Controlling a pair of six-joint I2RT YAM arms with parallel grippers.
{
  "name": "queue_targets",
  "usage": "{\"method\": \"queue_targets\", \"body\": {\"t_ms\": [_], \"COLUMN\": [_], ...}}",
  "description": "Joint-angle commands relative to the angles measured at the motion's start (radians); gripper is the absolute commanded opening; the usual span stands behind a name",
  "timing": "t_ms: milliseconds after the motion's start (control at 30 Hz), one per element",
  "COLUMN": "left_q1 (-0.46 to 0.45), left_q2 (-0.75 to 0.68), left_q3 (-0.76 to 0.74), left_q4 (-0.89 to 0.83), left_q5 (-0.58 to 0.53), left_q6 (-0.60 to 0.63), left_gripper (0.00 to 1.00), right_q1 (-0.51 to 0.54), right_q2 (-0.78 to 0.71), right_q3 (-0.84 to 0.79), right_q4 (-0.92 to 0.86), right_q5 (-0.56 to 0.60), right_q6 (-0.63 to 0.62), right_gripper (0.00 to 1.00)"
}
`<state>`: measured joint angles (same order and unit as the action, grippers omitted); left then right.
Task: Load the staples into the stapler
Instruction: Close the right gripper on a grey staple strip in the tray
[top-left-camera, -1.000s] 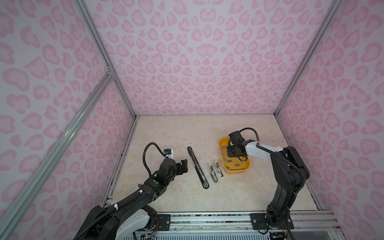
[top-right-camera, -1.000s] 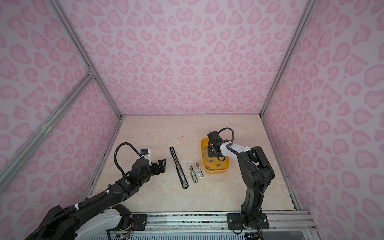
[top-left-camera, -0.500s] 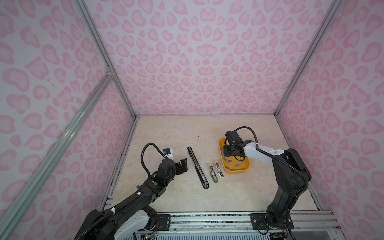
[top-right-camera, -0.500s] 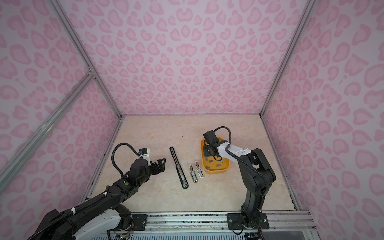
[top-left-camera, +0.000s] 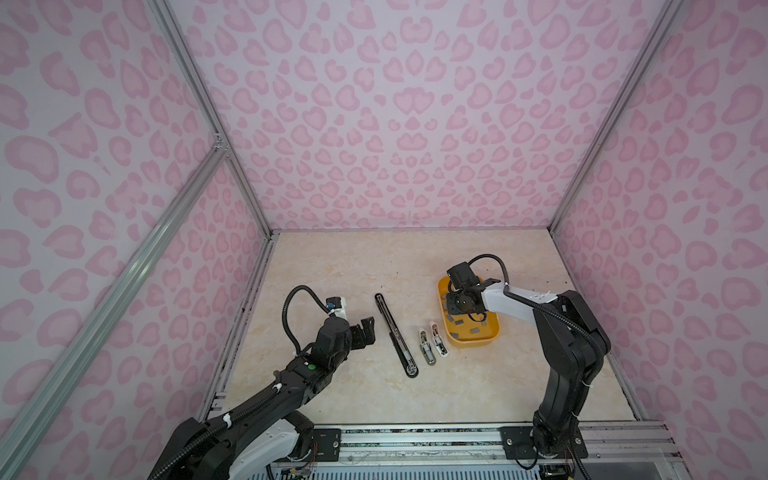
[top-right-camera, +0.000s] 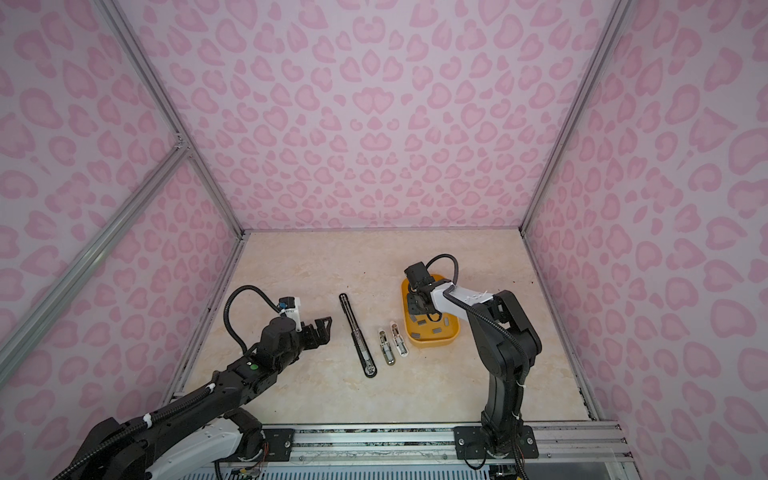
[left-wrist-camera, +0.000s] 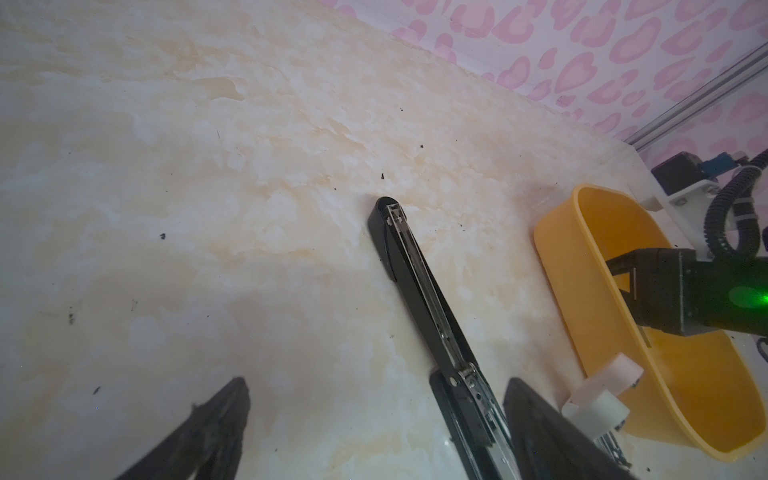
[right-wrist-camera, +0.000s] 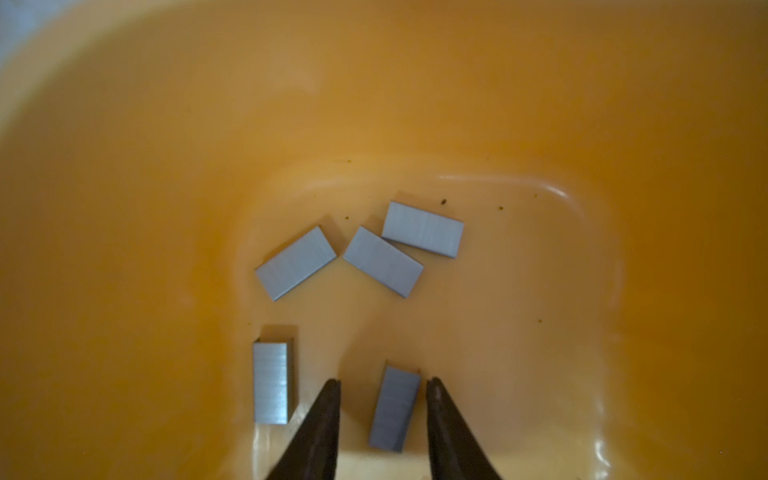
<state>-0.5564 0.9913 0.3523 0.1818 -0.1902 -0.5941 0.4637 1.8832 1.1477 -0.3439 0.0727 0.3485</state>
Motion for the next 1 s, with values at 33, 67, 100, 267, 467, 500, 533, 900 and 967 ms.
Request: {"method": "queue_targets", "body": {"t_ms": [33,67,100,267,467,500,533,900,967], "left_q1": [0.0,0.0,0.0,0.0,0.0,0.0,0.0,0.0,0.0], "left_q2": [0.007,0.01,0.013,0.011,0.01,0.012,0.014,0.016,0.015], "left_q3": [0.0,0.002,0.004,0.003,0.003,0.003,0.004,0.003,0.003], "left_q4": [0.023,0.021,0.02,0.02,0.023,0.021,0.023,0.027,0.029], "left_q5": [0.001,0.002,0.001,0.001,0.004,0.003,0.004,0.015,0.022], "left_q6": [-0.004,-0.004,-0.004,-0.004,-0.006,-0.006,-0.006,-0.012,-0.016], "left_gripper": [0.97,0.97,0.97,0.97,0.97,0.97,0.97,0.97,0.97], "right_q1": [0.001,0.001,0.0,0.0,0.001,0.0,0.0,0.0,0.0], "right_q2": [0.018,0.019,0.019,0.019,0.026,0.024,0.024,-0.013,-0.037], "right_q3": [0.006,0.006,0.006,0.001,0.003,0.002,0.001,-0.02,-0.027], "right_q4": [-0.025,-0.027,-0.027,-0.026,-0.03,-0.03,-0.03,-0.009,-0.003], "right_q5": [0.018,0.018,0.017,0.022,0.024,0.024,0.026,0.031,0.03], "right_q6": [0.002,0.003,0.002,0.002,0.003,0.002,0.002,0.004,0.005], "right_gripper": [0.27,0.25,0.23,0.19,0.17,0.17,0.17,0.11,0.1]}}
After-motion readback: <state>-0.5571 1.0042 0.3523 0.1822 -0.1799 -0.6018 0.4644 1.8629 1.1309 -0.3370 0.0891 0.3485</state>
